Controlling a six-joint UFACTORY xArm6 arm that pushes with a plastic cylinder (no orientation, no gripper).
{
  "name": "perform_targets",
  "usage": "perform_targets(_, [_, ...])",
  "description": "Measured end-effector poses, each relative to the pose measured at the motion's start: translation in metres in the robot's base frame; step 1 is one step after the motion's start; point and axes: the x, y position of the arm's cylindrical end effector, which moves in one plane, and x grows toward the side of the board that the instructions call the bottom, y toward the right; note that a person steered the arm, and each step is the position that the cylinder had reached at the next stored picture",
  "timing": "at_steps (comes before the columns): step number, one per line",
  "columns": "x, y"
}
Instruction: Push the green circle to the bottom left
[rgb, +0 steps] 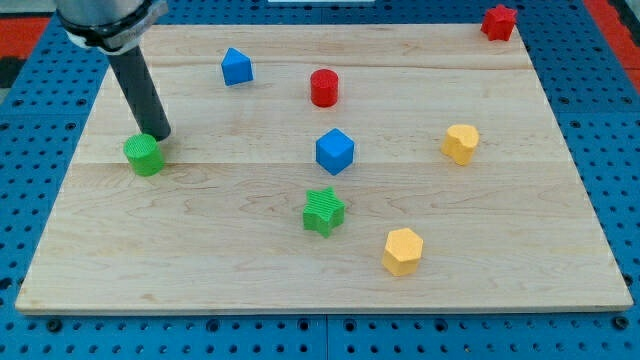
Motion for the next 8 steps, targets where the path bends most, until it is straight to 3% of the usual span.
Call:
perform_targets(2, [0.029,-0.032])
perform_targets(6, [0.141,-0.036])
perform_targets(7, [0.143,0.002])
perform_targets(8, [0.173,0.014])
